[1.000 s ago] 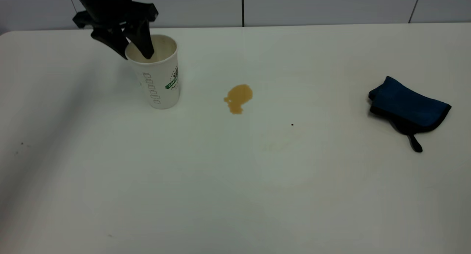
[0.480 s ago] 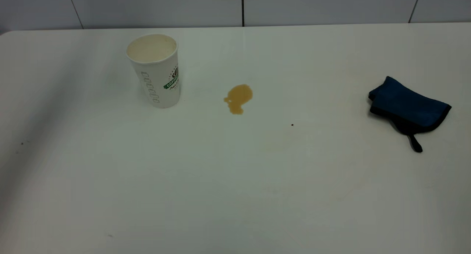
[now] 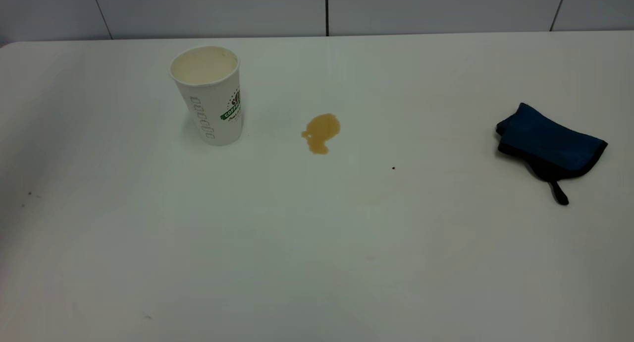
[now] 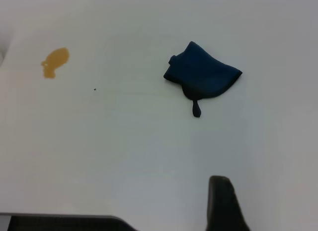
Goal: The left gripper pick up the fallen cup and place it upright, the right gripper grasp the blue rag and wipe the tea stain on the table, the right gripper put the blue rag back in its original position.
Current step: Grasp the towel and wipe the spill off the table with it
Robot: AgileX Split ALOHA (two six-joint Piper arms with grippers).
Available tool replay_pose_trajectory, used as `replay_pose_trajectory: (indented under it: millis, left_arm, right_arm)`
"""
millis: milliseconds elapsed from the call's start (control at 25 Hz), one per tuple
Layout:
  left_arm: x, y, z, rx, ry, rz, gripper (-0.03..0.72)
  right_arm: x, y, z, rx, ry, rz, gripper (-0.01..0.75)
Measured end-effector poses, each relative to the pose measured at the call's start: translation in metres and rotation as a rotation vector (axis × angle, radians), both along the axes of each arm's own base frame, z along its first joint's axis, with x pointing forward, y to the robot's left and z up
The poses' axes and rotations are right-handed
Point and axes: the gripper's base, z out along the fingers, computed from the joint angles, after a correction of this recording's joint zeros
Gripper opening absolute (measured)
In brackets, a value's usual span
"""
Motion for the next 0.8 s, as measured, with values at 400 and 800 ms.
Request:
replay_pose_trajectory:
  millis: [400, 800]
  left_arm:
    - [-0.134, 0.025, 0.001, 0.015, -0.014, 0.051, 0.472]
    - [-0.237, 0.056, -0.132, 0.196, 0.211, 0.13, 0.472]
  right_arm:
    - [0.0, 0.0, 0.0, 0.0, 0.0, 0.0, 0.491]
    - [0.0, 0.0, 0.0, 0.0, 0.0, 0.0, 0.491]
